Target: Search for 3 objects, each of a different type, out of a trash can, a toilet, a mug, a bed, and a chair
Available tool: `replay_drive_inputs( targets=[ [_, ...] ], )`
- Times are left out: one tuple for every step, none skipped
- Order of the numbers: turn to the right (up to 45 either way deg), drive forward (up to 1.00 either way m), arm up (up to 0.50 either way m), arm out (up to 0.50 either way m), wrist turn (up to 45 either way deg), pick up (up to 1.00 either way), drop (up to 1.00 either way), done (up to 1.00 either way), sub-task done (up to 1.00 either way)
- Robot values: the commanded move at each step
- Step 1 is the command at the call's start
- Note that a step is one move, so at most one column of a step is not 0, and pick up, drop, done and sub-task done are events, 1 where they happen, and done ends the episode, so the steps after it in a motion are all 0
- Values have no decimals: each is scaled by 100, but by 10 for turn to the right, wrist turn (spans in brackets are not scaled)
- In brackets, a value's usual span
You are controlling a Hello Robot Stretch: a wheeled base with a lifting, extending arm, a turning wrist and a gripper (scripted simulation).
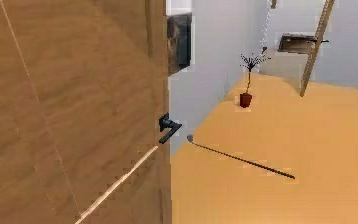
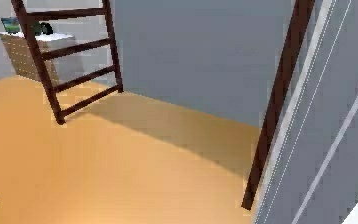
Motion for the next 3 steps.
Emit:
replay_drive_inputs(
  targets=[
    [450,0,0,0,0,0,0,0,0],
    [450,0,0,0,0,0,0,0,0],
    [0,70,0,0,0,0,0,0,0]
  ],
)
